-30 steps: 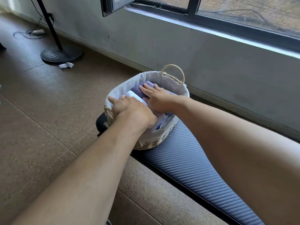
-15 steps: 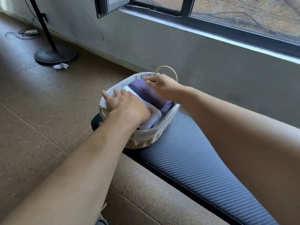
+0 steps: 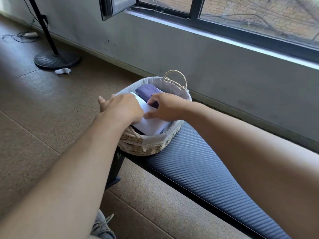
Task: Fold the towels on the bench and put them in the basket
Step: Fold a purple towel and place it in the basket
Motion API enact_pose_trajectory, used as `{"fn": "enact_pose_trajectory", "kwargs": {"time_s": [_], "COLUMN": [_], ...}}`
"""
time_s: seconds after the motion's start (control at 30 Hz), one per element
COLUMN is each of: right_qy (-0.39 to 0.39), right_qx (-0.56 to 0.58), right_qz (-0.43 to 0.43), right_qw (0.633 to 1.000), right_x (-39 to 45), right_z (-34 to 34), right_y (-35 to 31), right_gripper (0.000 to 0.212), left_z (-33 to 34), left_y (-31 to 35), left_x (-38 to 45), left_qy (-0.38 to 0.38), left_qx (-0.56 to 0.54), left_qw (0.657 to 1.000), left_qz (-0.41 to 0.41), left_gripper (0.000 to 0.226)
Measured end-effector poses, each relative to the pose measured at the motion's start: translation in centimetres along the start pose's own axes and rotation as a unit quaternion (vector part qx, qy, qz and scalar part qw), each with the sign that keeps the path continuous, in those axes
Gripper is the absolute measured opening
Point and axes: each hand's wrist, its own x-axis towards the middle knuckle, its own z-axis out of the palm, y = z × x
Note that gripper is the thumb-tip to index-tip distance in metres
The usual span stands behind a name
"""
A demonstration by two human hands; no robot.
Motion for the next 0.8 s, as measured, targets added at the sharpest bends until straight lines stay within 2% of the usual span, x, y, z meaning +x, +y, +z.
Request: {"fn": "enact_pose_trajectory", "kwargs": {"time_s": [0.1, 0.2, 0.33, 0.37, 0.5, 0.6, 0.67, 0.77, 0.8], "right_qy": [-0.01, -0.002, 0.009, 0.006, 0.003, 0.011, 0.019, 0.002, 0.006], "right_qx": [-0.003, -0.004, -0.024, -0.028, -0.043, -0.076, -0.098, -0.128, -0.138], "right_qz": [0.016, 0.016, -0.007, -0.008, 0.005, 0.004, 0.01, 0.03, 0.038], "right_qw": [1.0, 1.0, 1.0, 1.0, 0.999, 0.997, 0.995, 0.991, 0.99], "right_x": [0.1, 0.1, 0.0, -0.1, 0.3, 0.6, 0.8, 1.1, 1.2], "right_z": [0.0, 0.0, -0.1, -0.2, 0.1, 1.1, 2.0, 3.4, 3.5], "right_y": [0.3, 0.3, 0.1, 0.1, 0.0, -0.3, -0.8, -1.8, -1.9], "right_gripper": [0.038, 0.037, 0.062, 0.063, 0.039, 0.034, 0.037, 0.058, 0.057], "left_z": [0.6, 1.1, 1.2, 1.2, 1.3, 1.8, 1.9, 2.0, 2.0], "left_y": [-0.8, -1.2, -1.0, -0.9, -0.6, -0.3, 0.0, 0.6, 0.7], "left_x": [1.1, 1.7, 2.1, 2.2, 2.5, 2.7, 2.8, 2.8, 2.8], "left_qy": [0.016, 0.062, 0.12, 0.129, 0.127, 0.125, 0.131, 0.156, 0.165], "left_qx": [-0.023, -0.012, -0.009, -0.016, -0.027, 0.02, 0.047, 0.051, 0.045], "left_qw": [1.0, 0.998, 0.993, 0.991, 0.992, 0.992, 0.99, 0.985, 0.984], "left_qz": [-0.009, -0.006, 0.008, 0.011, 0.002, -0.021, -0.035, -0.046, -0.051], "left_gripper": [0.048, 0.047, 0.057, 0.057, 0.057, 0.05, 0.049, 0.054, 0.056]}}
